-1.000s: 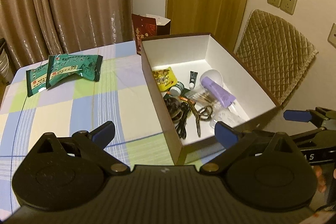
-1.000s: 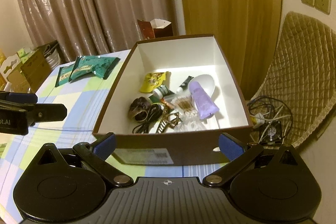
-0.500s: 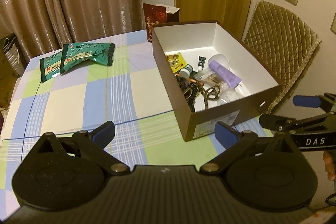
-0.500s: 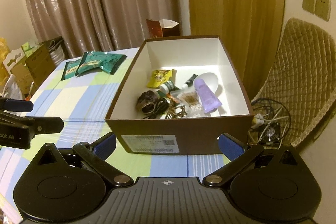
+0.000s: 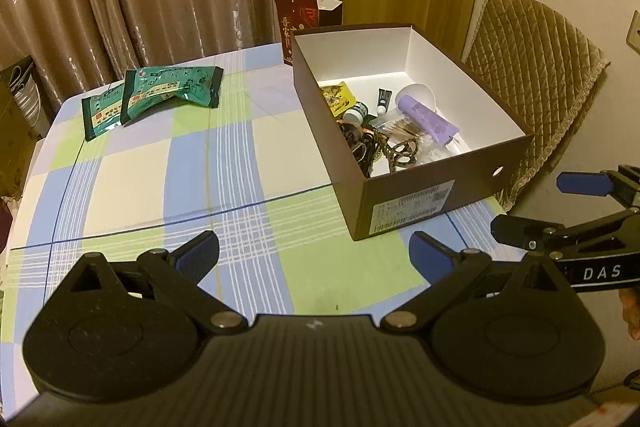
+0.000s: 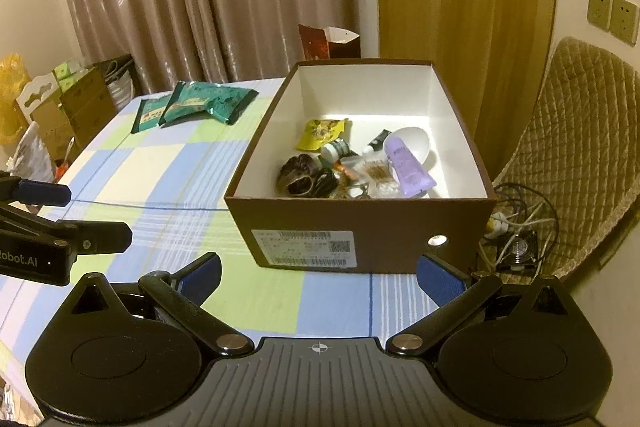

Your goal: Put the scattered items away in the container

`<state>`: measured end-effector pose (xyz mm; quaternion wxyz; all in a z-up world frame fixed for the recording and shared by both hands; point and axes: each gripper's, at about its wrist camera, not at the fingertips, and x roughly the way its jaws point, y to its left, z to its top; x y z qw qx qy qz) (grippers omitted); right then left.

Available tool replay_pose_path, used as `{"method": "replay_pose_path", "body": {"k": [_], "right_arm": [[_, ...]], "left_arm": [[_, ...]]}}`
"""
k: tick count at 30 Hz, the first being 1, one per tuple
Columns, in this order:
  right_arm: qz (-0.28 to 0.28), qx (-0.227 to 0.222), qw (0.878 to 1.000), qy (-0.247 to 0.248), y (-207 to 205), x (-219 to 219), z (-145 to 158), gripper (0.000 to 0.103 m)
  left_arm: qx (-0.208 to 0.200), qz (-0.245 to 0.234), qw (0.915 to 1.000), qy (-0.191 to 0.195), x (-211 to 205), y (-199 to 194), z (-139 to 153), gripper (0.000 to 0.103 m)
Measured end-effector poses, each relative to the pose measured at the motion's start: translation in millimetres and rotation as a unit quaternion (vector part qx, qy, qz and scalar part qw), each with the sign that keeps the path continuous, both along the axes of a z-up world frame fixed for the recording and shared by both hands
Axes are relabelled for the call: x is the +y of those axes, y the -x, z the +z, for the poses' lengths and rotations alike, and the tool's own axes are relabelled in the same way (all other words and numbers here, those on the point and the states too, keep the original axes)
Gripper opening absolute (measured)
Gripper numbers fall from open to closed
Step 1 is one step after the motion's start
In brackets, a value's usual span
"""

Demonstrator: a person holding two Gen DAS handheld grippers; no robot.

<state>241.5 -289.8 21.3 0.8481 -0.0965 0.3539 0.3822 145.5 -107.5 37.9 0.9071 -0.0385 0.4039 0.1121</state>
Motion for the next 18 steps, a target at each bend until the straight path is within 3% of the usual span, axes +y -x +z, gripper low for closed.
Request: {"method": "replay_pose_path", "body": {"k": [18], "right_arm": [[-0.002,0.003,1.0,0.005,14.5,-7.3,-5.9,0.101]], "left_arm": [[0.012,-0.004,0.9999,-0.003,-8.1,9.3,-7.3,0.1]]}}
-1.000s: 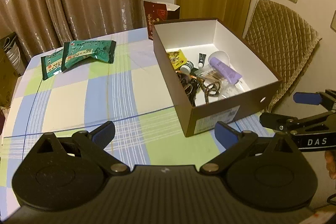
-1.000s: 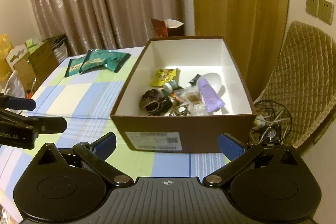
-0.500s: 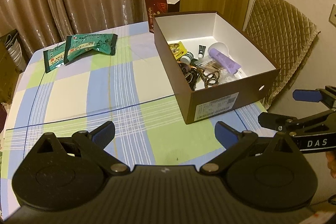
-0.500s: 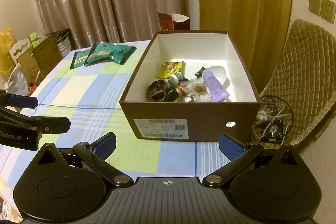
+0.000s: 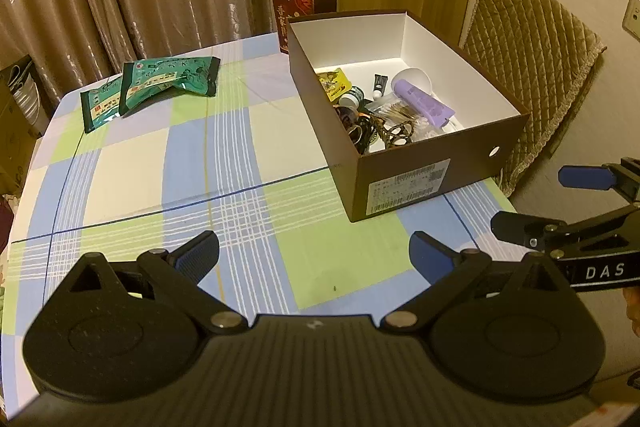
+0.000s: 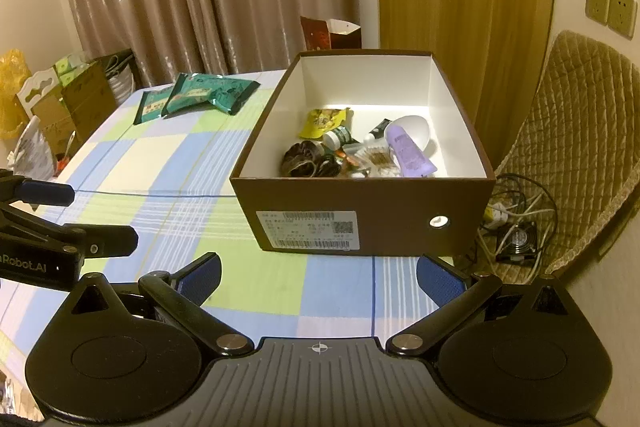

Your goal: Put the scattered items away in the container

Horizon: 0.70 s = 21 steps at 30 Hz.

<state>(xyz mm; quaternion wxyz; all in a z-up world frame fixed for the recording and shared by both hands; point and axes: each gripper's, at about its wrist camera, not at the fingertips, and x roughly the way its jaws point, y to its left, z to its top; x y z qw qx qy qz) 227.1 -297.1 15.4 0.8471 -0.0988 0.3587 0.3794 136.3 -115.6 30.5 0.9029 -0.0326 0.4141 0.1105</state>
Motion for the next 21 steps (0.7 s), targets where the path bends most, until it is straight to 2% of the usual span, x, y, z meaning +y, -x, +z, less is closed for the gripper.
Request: {"method": "replay_pose_path", "body": {"k": [21], "right_arm": [[-0.003,0.012,1.0,0.009,3.4,-3.8,-7.5,0.101]], "left_arm": [[0.012,-0.003,0.9999,0.007,-5.9,2.3,-11.1,0.1]]}}
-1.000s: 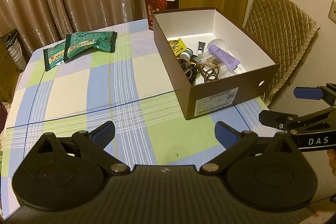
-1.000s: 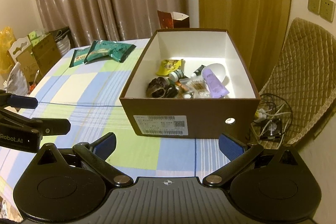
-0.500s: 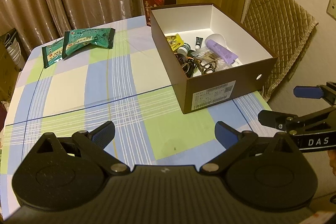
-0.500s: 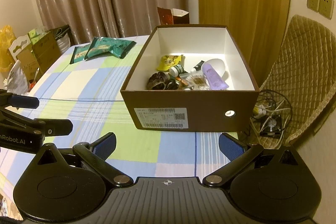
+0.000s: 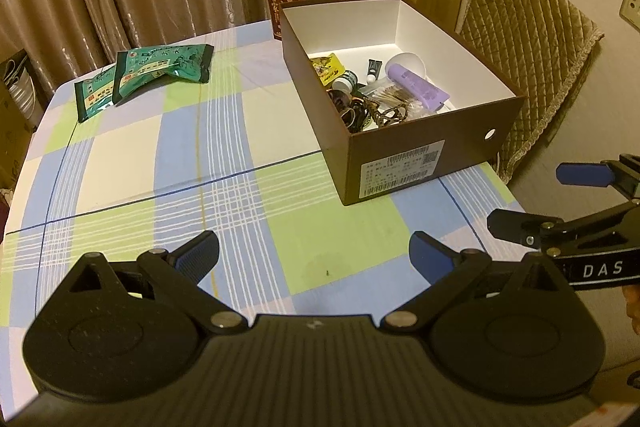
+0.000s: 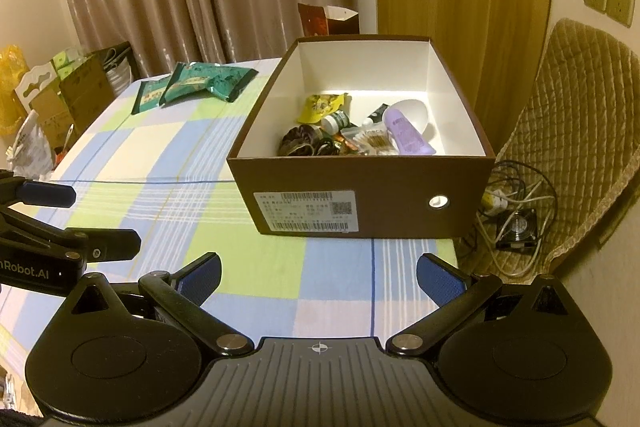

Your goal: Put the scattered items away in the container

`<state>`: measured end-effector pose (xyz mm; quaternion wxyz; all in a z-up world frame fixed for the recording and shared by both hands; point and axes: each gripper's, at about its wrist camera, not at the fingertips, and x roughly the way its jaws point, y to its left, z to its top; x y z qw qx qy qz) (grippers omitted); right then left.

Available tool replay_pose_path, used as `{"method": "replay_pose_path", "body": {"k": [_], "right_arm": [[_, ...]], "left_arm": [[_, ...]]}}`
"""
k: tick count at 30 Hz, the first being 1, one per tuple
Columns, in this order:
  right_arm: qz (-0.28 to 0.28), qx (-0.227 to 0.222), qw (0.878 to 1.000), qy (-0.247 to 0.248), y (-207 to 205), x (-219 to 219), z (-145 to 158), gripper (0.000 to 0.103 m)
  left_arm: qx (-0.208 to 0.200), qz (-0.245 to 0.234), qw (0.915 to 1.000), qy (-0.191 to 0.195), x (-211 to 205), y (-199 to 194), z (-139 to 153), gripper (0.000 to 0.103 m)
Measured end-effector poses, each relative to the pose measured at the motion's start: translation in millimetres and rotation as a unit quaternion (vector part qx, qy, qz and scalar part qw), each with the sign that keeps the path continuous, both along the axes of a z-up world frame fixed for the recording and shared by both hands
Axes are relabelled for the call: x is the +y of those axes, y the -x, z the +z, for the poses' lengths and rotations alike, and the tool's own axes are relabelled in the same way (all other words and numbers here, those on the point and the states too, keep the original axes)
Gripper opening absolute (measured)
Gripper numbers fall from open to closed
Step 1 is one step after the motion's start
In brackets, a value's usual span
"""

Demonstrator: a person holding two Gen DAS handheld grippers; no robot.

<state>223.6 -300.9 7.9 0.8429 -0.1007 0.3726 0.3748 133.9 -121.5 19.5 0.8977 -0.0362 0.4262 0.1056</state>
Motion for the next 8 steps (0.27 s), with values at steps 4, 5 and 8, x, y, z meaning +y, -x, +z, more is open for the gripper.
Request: {"method": "replay_pose_path", "body": {"k": [4,5,8], "right_arm": [[0.001,0.0,1.0,0.002,-1.0,0.7,-1.5,0.101],[0.001,0.0,1.0,0.002,-1.2,0.8,-1.6,0.101],[0.003,0.001,1.0,0.002,-2.3,2.1,-3.3,0.101]], "left_arm": [[-0.002,-0.001,1.0,0.002,-0.6,-0.8,-0.5,0.1],[-0.003,-0.001,1.0,0.002,-0.7,-0.8,-0.7,0.1],[-0.001,-0.001,1.0,0.001,-1.3,-2.2,-1.7,0.1]]}}
